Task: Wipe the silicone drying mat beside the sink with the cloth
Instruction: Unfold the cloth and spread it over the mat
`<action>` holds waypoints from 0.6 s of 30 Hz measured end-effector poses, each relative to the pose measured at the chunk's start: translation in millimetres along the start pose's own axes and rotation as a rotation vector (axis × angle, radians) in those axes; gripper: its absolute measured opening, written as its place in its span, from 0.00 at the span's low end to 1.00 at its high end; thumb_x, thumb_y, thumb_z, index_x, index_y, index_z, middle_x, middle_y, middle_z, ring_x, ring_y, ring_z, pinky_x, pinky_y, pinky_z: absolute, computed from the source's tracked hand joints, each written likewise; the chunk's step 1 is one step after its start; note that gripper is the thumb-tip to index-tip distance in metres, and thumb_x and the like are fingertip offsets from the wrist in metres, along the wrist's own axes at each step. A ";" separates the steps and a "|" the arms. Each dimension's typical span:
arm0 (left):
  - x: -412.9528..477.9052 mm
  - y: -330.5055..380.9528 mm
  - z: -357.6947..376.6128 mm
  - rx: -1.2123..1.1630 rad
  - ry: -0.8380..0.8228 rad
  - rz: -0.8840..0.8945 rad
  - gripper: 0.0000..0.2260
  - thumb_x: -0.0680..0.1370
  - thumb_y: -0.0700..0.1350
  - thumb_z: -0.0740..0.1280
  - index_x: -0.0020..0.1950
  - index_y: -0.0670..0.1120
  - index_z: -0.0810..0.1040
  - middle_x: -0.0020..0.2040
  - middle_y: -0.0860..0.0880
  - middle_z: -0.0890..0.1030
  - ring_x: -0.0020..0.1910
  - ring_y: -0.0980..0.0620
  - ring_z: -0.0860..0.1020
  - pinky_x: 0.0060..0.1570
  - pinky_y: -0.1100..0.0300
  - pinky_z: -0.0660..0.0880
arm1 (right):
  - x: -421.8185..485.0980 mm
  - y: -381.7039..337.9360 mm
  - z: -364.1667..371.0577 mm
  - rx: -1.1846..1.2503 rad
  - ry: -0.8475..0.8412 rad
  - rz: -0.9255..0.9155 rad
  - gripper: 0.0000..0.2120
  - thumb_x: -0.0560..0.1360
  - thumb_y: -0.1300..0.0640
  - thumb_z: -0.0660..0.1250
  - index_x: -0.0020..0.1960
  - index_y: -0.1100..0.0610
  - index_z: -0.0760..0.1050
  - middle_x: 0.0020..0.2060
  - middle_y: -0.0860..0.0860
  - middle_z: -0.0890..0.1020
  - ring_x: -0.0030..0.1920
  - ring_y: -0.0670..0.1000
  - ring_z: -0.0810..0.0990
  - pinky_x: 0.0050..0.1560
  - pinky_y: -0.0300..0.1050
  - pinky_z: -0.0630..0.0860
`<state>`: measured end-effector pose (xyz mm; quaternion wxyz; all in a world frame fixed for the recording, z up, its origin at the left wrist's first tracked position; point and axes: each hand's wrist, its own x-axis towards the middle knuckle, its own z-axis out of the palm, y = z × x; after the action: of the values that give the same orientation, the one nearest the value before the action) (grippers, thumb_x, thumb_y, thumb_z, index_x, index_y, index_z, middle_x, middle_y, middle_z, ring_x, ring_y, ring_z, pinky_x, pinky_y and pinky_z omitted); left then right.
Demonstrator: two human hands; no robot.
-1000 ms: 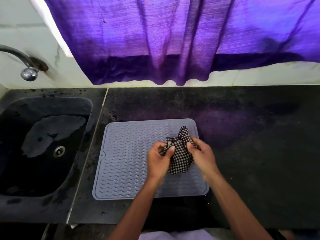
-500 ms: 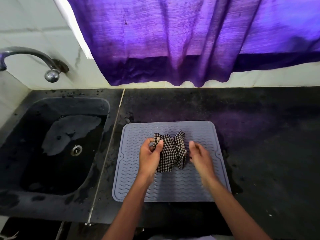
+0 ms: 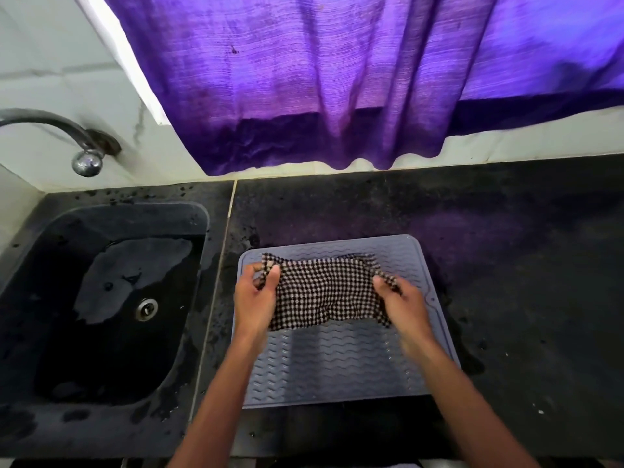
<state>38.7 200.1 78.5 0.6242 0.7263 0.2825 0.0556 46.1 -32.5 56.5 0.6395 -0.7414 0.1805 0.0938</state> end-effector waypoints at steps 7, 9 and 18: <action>3.2 -54.3 -4.0 0.270 -0.147 -0.098 0.15 0.77 0.50 0.73 0.59 0.46 0.75 0.53 0.51 0.82 0.58 0.48 0.80 0.53 0.57 0.77 | 17.6 24.3 -7.4 -0.532 0.080 -0.064 0.15 0.80 0.48 0.62 0.47 0.60 0.78 0.40 0.51 0.81 0.45 0.54 0.80 0.39 0.44 0.67; 0.7 -55.0 -4.6 0.252 -0.163 -0.077 0.25 0.71 0.49 0.79 0.63 0.47 0.72 0.55 0.52 0.80 0.57 0.51 0.79 0.56 0.60 0.76 | 19.2 25.8 -3.6 -0.500 0.097 -0.027 0.17 0.79 0.45 0.63 0.47 0.59 0.78 0.40 0.50 0.81 0.44 0.53 0.80 0.39 0.43 0.68; -1.2 -60.4 -12.2 0.255 -0.149 0.071 0.19 0.79 0.45 0.70 0.67 0.49 0.69 0.63 0.48 0.79 0.63 0.46 0.80 0.63 0.45 0.77 | 11.8 -11.1 19.7 -0.638 0.147 -0.168 0.13 0.73 0.46 0.71 0.49 0.54 0.79 0.41 0.49 0.83 0.42 0.50 0.81 0.45 0.46 0.78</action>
<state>11.8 213.9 24.8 0.5436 0.8115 0.2141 -0.0129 63.0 -13.6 59.1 0.3661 -0.9212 0.1258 0.0389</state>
